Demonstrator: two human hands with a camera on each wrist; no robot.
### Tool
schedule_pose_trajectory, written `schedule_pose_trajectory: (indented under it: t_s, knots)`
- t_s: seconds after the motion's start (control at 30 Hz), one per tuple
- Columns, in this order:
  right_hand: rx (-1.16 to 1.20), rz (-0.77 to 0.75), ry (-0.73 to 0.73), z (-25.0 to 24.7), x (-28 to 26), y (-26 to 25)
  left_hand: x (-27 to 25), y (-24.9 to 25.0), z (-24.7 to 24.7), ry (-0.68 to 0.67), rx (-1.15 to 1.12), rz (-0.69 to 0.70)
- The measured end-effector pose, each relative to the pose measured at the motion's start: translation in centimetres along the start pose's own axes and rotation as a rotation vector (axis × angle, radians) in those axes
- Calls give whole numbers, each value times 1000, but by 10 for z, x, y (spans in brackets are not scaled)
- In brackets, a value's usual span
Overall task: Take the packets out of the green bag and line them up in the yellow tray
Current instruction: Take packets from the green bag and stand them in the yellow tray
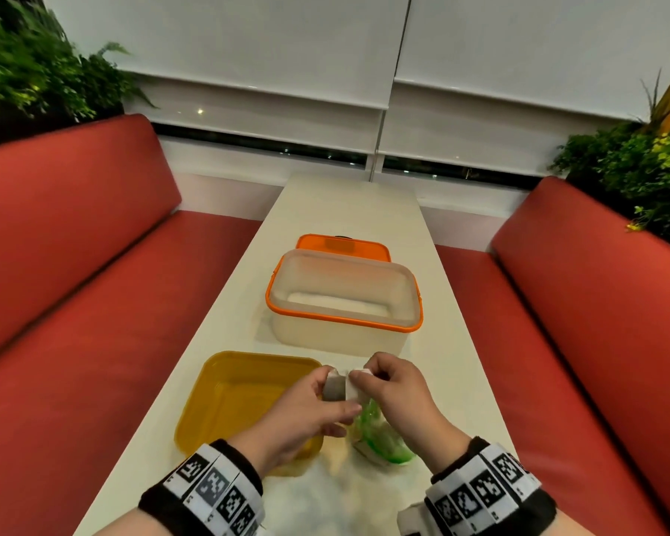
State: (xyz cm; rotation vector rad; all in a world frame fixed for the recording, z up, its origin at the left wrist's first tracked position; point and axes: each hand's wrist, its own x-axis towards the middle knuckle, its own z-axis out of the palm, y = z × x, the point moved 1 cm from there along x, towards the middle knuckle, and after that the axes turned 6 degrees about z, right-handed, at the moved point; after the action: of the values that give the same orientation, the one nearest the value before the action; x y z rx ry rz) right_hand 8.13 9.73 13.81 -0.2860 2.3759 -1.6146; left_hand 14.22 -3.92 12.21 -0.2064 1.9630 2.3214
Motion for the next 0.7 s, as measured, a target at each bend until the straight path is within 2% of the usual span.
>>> schedule_pose_trajectory:
  t_s: [0.2, 0.4, 0.5, 0.57, 0.63, 0.7]
  knots:
    - [112, 17, -97, 16, 2, -11, -2, -1, -15, 77, -42, 44]
    - [-94, -13, -191, 28, 9, -13, -2, -3, -34, 127, 165, 114]
    - [-372, -92, -235, 23, 14, -24, -2, 2, -39, 132, 201, 124]
    - [-618, -84, -297, 19, 13, -24, -4, -2, -44, 157, 180, 94]
    - [-1002, -108, -338, 17, 6, -14, -5, -7, -47, 184, 138, 67]
    - [-1342, -229, -357, 21, -4, 4, -6, -12, -49, 177, 132, 47]
